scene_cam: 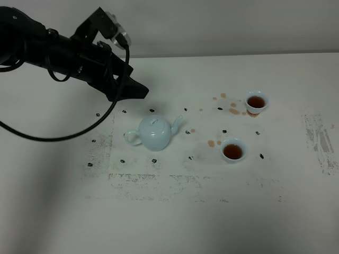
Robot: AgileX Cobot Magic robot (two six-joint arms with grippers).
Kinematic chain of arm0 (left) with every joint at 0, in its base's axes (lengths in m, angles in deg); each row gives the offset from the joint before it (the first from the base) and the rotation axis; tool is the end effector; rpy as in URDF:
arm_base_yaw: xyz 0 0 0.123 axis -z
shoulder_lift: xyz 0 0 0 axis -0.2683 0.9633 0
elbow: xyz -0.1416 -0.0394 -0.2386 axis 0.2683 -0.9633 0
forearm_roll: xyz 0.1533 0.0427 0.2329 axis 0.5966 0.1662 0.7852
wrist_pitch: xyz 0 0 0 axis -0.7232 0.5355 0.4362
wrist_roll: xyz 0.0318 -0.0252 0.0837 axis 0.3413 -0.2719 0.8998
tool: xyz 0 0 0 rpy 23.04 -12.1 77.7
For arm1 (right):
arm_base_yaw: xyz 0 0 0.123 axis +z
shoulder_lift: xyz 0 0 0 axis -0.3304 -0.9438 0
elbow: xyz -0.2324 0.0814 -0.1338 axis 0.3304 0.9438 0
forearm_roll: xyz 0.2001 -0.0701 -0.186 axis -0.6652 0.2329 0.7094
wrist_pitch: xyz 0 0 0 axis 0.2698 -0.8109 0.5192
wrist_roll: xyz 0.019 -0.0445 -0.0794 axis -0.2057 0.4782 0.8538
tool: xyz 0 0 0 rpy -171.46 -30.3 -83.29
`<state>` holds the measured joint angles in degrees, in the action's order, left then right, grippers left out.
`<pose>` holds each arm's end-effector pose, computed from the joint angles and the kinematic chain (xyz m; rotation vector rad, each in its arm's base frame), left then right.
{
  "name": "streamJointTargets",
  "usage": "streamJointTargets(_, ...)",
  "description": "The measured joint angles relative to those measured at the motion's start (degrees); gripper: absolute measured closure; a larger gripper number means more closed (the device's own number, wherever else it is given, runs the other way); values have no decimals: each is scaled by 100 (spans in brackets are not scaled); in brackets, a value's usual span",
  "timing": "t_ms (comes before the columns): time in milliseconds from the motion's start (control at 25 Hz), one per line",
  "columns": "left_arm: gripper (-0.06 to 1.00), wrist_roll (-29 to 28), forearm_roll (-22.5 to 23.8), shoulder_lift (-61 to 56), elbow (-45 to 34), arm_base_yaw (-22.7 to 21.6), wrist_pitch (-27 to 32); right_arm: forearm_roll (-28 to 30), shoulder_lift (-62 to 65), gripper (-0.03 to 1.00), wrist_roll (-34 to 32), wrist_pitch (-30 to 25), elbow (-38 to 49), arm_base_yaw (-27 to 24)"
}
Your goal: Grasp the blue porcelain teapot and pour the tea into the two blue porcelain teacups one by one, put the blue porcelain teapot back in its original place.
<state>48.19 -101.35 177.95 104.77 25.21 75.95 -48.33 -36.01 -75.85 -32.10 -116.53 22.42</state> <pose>0.4384 -0.1310 0.2238 1.0100 2.0892 -0.6215 0.0224 0.0025 0.2941 -0.1306 2.0574 0.0083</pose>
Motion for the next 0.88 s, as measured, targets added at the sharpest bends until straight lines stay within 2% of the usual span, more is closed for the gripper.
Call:
streamJointTargets(240, 88, -1730, -23, -59, 242, 0, -41, 0, 0, 39, 0, 0, 0, 0)
streamJointTargets(360, 88, -2180, -47, -59, 263, 0, -41, 0, 0, 39, 0, 0, 0, 0)
streamJointTargets(640, 88, -2331, -234, -59, 263, 0, 19, 0, 0, 39, 0, 0, 0, 0)
streamJointTargets(880, 88, -2350, -234, -59, 265, 0, 428, 0, 0, 39, 0, 0, 0, 0)
